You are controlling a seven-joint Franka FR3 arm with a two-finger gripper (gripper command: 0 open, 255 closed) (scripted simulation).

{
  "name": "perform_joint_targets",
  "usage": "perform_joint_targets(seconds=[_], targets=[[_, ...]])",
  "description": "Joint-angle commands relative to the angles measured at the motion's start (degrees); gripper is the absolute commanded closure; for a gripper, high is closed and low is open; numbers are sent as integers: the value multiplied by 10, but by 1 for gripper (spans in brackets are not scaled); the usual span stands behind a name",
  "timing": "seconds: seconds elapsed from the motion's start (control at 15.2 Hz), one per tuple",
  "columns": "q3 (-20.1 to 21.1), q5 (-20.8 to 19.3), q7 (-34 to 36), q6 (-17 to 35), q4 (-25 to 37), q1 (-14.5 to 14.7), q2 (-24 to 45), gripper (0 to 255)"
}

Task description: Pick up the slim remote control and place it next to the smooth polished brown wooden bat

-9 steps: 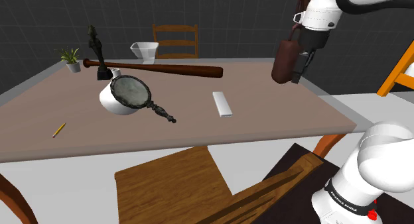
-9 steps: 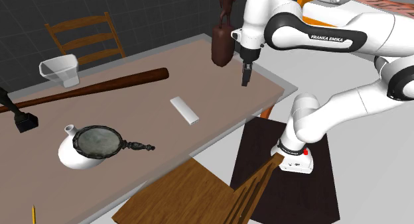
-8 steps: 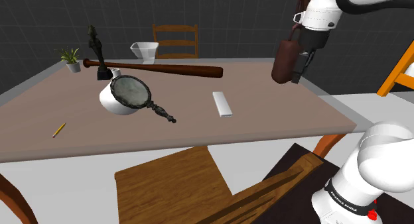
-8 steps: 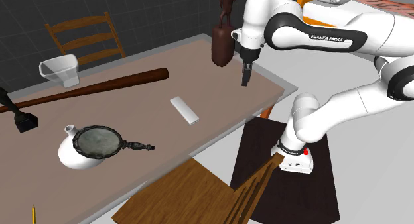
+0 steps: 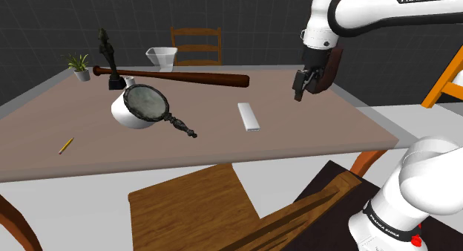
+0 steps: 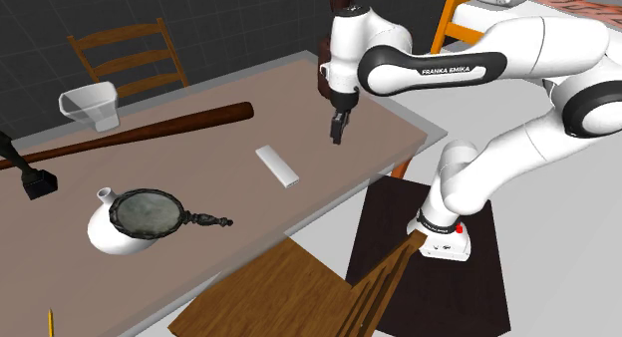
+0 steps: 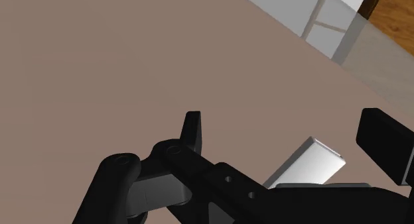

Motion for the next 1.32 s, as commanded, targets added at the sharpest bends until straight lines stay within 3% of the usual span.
perform_joint_targets(seconds=[0.0,0.53,1.06,1.25], targets=[[12,7,34,32,12,-4,44,0],[47,12,158,125,86,-20,215,0],[57,-5,275,177,211,-26,394,0],[56,-8,284,194,213,-26,413,0]])
